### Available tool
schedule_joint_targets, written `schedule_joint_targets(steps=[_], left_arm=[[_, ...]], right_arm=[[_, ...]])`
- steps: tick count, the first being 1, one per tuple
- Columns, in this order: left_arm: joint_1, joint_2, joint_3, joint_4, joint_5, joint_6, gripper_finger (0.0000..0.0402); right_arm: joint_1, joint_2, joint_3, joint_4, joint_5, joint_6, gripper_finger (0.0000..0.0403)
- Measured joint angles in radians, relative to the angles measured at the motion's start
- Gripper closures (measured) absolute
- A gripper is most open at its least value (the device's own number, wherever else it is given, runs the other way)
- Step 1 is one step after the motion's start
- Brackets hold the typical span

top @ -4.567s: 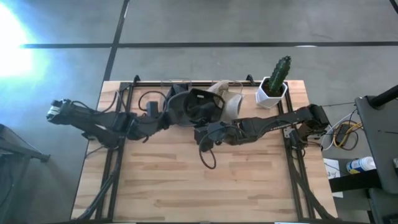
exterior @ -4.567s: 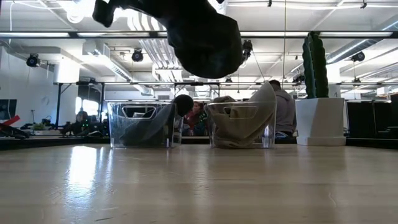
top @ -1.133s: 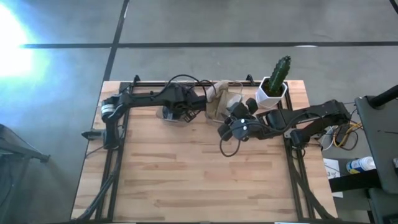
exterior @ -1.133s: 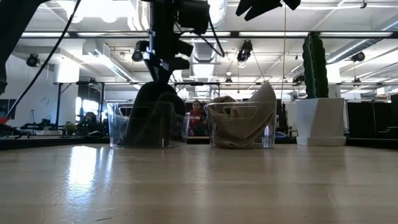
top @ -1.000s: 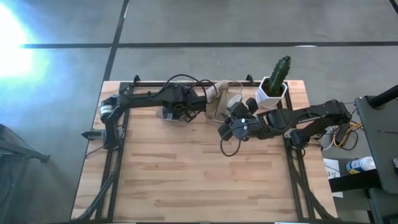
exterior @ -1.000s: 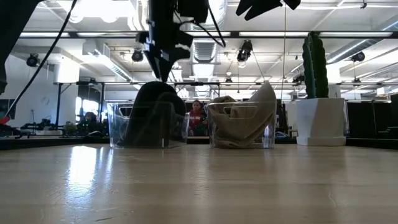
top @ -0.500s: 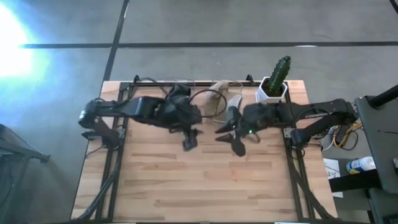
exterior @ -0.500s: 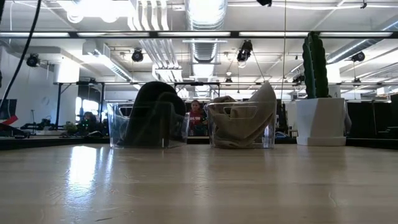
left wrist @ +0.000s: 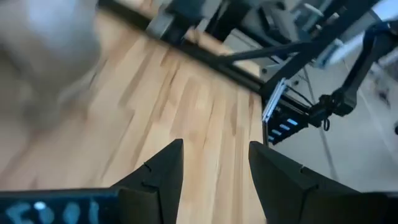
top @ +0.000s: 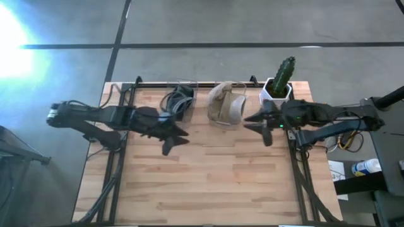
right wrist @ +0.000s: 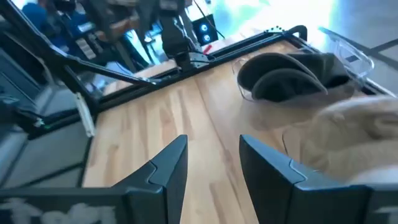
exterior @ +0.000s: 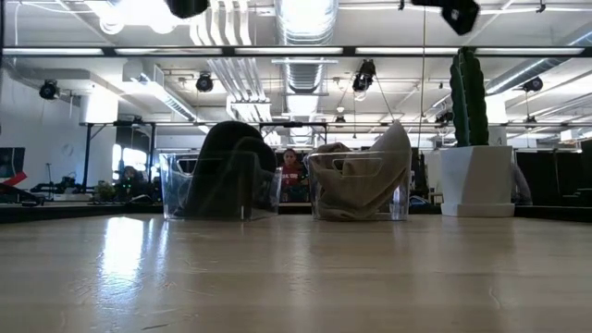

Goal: Pick & Place hat
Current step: Return to Home Position

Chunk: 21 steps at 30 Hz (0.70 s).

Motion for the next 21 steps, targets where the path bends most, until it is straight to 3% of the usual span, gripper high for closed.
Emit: schedule_joint_targets(steps=[4, 14, 21], left_arm=[[-0.01, -0.132, -0.204, 0.081, -0.038, -0.175, 0.0227], [-0.044, -0.327, -0.707, 0.889, 0.119, -0.043, 0.0227], [-0.042, -0.381, -0.976, 1.325, 0.131, -0.023, 0.0227]], right_arm=[[0.001, -0.155, -0.097, -0.02, 0.0, 0.043, 0.0262], [-0.004, -0.416, -0.288, -0.023, 0.021, 0.089, 0.0261], [-0.003, -0.51, -0.413, 0.118, -0.052, 0.031, 0.0261]])
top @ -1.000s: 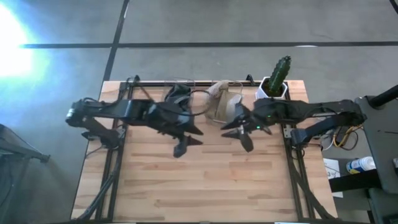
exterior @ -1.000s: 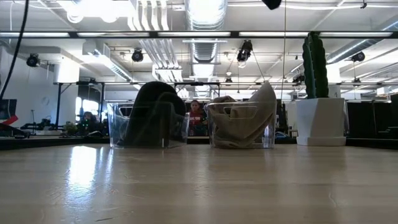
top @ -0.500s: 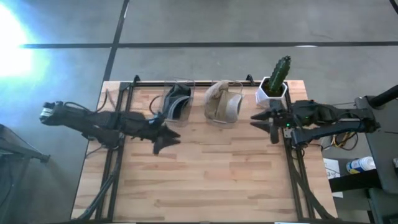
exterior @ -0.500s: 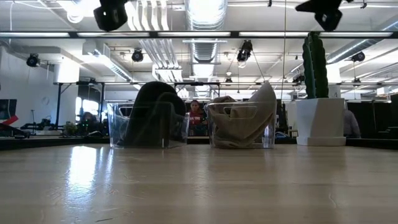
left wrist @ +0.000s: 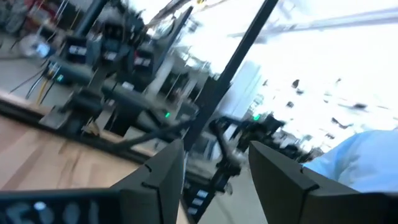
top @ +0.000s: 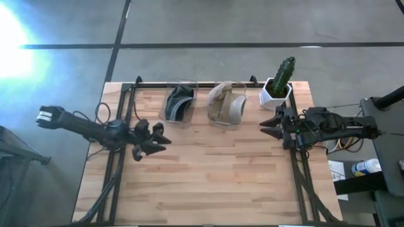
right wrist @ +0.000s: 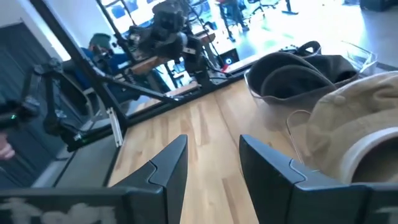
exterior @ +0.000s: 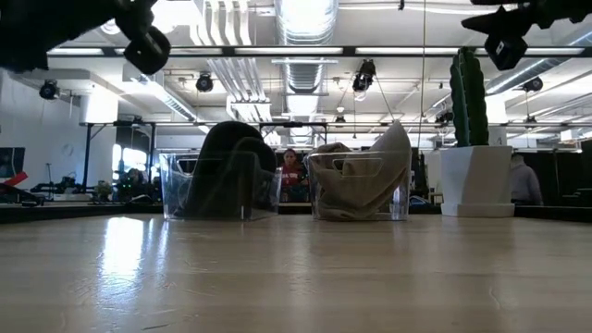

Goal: Pick & Place hat
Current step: Return to Home Position

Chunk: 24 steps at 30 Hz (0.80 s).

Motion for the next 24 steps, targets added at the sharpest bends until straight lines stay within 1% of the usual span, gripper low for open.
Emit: schedule_joint_targets(steps=[3, 6, 9, 12, 16, 24], left_arm=[[0.0, -0.008, -0.079, 0.13, -0.001, -0.025, 0.0227], [0.0, -0.009, -0.132, 0.184, -0.004, -0.049, 0.0227], [0.0, -0.009, -0.16, 0.186, -0.004, -0.051, 0.0227], [0.0, -0.009, -0.18, 0.183, -0.005, -0.048, 0.0227], [0.0, -0.009, -0.184, 0.185, -0.005, -0.043, 0.0227], [0.0, -0.008, -0.191, 0.164, -0.004, -0.045, 0.0227]], right_arm=[[0.0, -0.029, -0.044, 0.024, -0.01, -0.006, 0.0261], [-0.001, -0.057, -0.091, 0.058, -0.035, -0.021, 0.0261], [0.0, -0.086, -0.145, 0.124, -0.079, -0.066, 0.0261], [0.0, -0.115, -0.199, 0.178, -0.077, -0.071, 0.0261], [0.0, -0.13, -0.27, 0.17, -0.079, -0.063, 0.0261], [0.0, -0.121, -0.411, 0.168, -0.078, -0.062, 0.0261]])
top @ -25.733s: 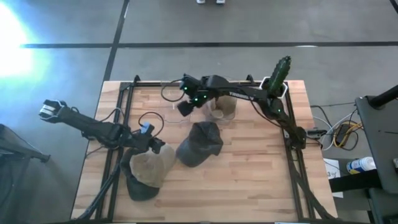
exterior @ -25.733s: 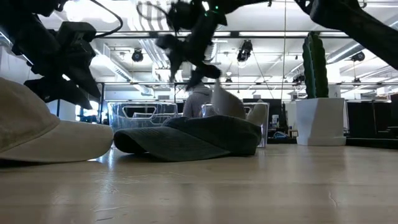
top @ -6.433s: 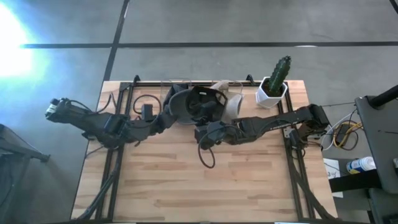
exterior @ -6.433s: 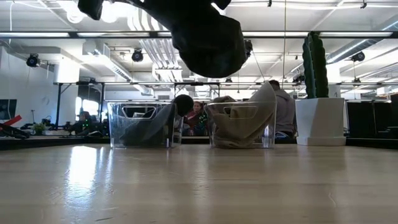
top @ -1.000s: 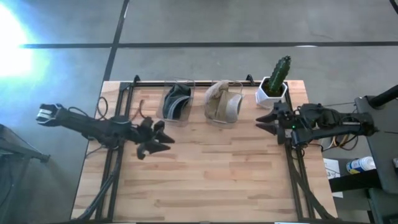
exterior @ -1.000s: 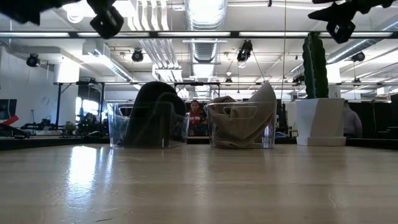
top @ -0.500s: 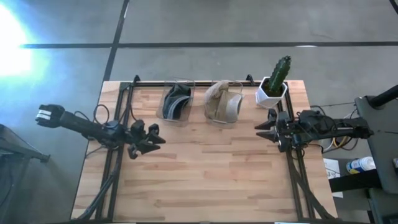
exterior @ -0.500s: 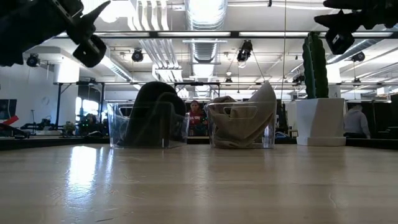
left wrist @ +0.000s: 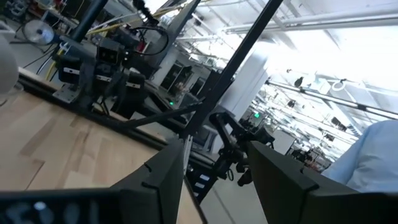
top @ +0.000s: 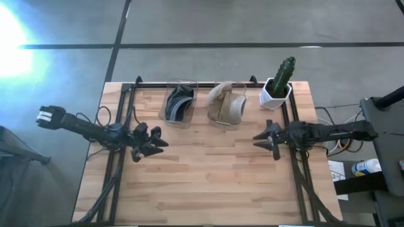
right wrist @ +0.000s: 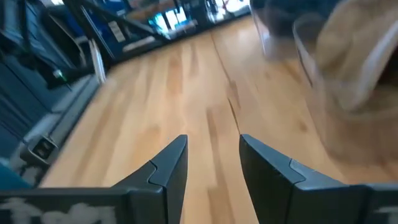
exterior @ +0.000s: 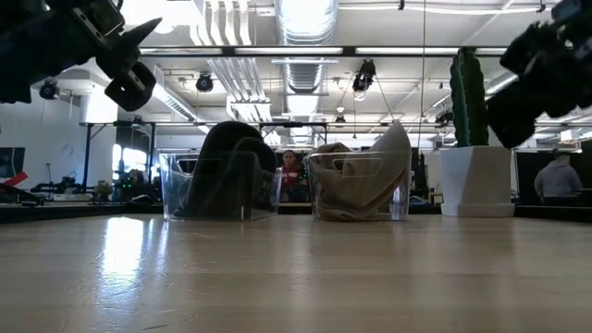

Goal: Pick & Place hat
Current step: Return to Home Position

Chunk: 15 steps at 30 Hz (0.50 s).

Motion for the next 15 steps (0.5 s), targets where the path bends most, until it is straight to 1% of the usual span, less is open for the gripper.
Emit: schedule_joint_targets(steps=[3, 7, 9, 15], left_arm=[[0.0, 0.0, 0.0, -0.027, 0.0, 0.0, 0.0227], [0.0, 0.0, 0.0, -0.068, 0.001, 0.0, 0.0227], [0.0, -0.016, 0.0, -0.12, 0.001, 0.0, 0.0227], [0.011, -0.161, -0.001, -0.341, 0.008, -0.005, 0.0227]], right_arm=[[0.0, -0.001, -0.054, 0.002, 0.0, 0.0, 0.0261], [0.0, 0.027, -0.07, 0.079, 0.0, 0.002, 0.0261], [0.0, 0.031, -0.075, 0.074, 0.0, 0.001, 0.0261], [0.0, 0.031, -0.081, 0.074, 0.0, 0.002, 0.0261]])
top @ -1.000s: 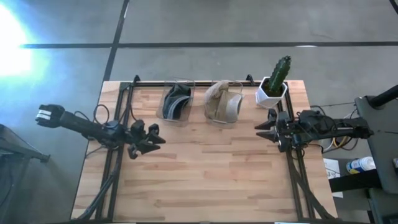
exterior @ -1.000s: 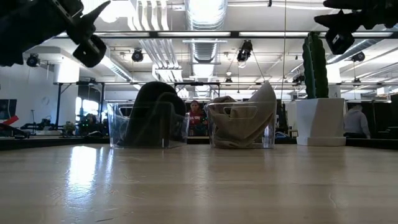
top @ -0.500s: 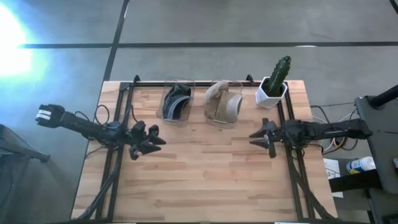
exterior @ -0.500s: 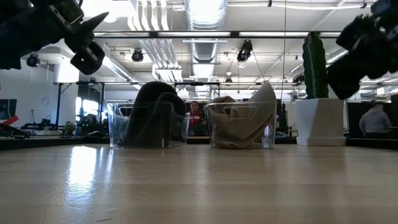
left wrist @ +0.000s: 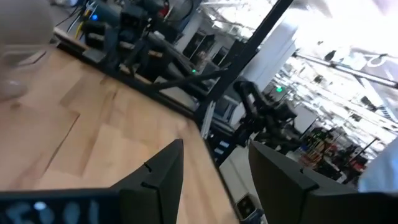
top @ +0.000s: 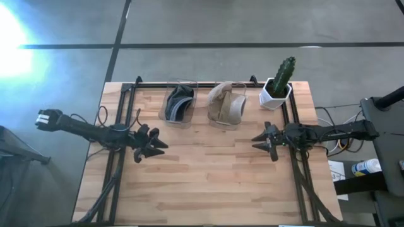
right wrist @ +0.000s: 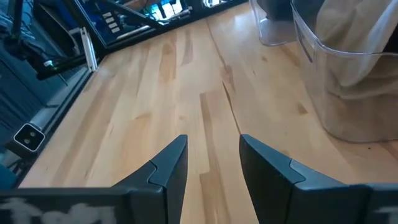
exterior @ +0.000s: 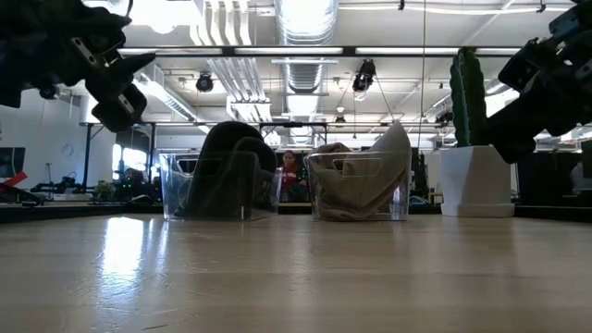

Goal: Pick & Place hat
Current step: Return to Home Position

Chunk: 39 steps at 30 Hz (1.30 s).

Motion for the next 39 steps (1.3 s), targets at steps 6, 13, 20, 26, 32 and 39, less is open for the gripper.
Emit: schedule_joint_targets(steps=[6, 13, 20, 26, 32, 39], left_arm=[[0.072, -0.136, 0.0, -0.186, -0.007, 0.214, 0.0227], [0.175, -0.317, -0.033, -0.298, -0.036, 0.401, 0.0227], [0.189, -0.514, -0.034, -0.518, -0.026, 0.512, 0.0227], [0.191, -0.61, -0.034, -0.658, -0.028, 0.505, 0.0227], [0.191, -0.609, -0.035, -0.656, -0.031, 0.474, 0.0227], [0.191, -0.602, -0.035, -0.652, -0.029, 0.466, 0.0227]], right_arm=[[0.0, 0.0, 0.0, -0.001, 0.0, 0.0, 0.0261], [0.0, 0.0, 0.0, 0.0, 0.0, -0.001, 0.0261], [0.0, 0.0, 0.0, 0.0, 0.0, 0.0, 0.0261], [0.0, 0.0, 0.0, 0.0, 0.0, 0.0, 0.0261], [0.0, 0.001, 0.0, 0.0, 0.0, 0.0, 0.0261], [0.0, 0.0, 0.0, 0.0, 0.0, 0.0, 0.0261]])
